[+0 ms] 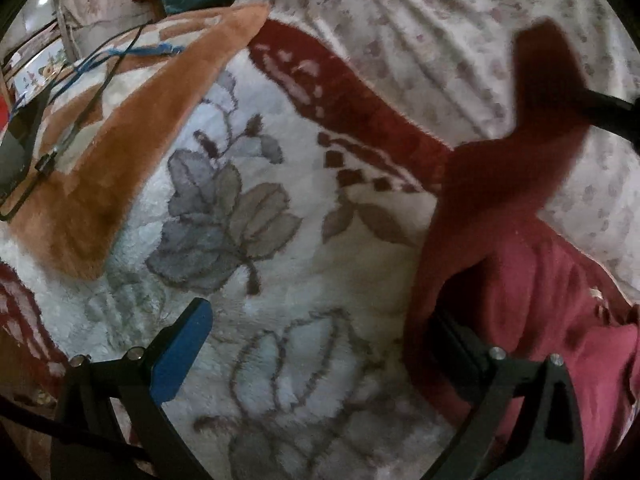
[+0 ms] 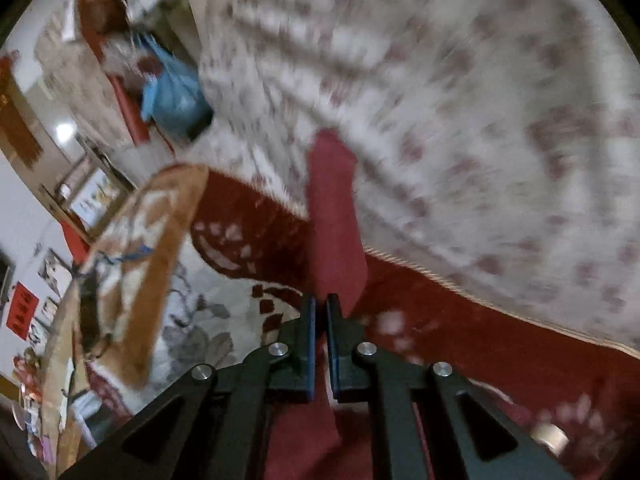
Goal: Fold small clothes
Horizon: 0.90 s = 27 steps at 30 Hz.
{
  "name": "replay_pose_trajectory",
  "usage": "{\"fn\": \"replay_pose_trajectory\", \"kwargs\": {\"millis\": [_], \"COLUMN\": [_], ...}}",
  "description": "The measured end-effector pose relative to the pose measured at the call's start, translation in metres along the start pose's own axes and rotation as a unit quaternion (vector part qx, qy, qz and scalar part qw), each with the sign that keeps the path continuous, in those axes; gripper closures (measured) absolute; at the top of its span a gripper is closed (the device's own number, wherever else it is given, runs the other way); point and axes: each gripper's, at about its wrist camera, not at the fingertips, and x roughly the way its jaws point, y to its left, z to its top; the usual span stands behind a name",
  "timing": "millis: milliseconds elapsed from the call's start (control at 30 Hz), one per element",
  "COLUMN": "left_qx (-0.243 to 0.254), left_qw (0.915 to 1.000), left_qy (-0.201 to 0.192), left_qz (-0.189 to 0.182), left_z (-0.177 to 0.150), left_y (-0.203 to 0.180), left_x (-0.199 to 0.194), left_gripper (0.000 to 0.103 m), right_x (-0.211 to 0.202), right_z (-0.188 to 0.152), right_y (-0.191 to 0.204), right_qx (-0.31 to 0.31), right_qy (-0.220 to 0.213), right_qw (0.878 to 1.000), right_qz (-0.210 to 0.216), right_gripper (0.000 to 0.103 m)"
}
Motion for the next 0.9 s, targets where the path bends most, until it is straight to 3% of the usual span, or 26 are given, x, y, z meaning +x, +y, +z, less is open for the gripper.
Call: {"fn": "replay_pose_trajectory", "kwargs": {"millis": [67,167,300,467,533,600,767,900], "left_qx": [0.011,0.016,0.013,-0.002,0.01,0.02,0.039,0.05], "left_qw": [0.9998,0.9981,0.9969,0.9976,0.9983,0.9984,0.9987,0.9987], "left_qy": [-0.011,-0.016,-0.017,-0.02,-0.026,-0.025,-0.012,0.003], "left_qz": [-0.012,-0.058,-0.075,-0.067,-0.052,-0.047,-0.031,-0.013], "left_z": [-0.004,-0.012,-0.02,-0.024,-0.024,-0.023,-0.022,-0.021], "left_y": [-0.005,-0.008,-0.008,-0.007,-0.008,-0.011,-0.017,-0.019], "left_x": [-0.008,-0.016,-0.024,-0.026,-0.025,-0.023,-0.013,-0.004], "left_gripper": [0.0,0.0,0.0,0.0,0.0,0.0,0.0,0.0], "right_x": [-0.037,-0.089,-0.129,-0.121,-0.109,-0.091,-0.035,0.009], "right_z": [-0.01,-0.035,-0.077,-0.111,-0.115,-0.115,-0.108,-0.093], "right_y": [-0.008,-0.022,-0.048,-0.076,-0.082,-0.083,-0.08,-0.096], "right_qx": [0.001,0.003,0.016,0.054,0.072,0.1,0.172,0.216], "right_qy": [-0.027,-0.055,-0.048,-0.006,0.007,0.014,0.034,0.031], "right_qw": [1.0,0.998,0.997,0.997,0.996,0.995,0.984,0.976], "right_qz": [-0.011,-0.033,-0.052,-0.063,-0.049,-0.025,0.041,0.01], "right_gripper": [0.099,0.099,0.099,0.096,0.08,0.05,0.047,0.047]}}
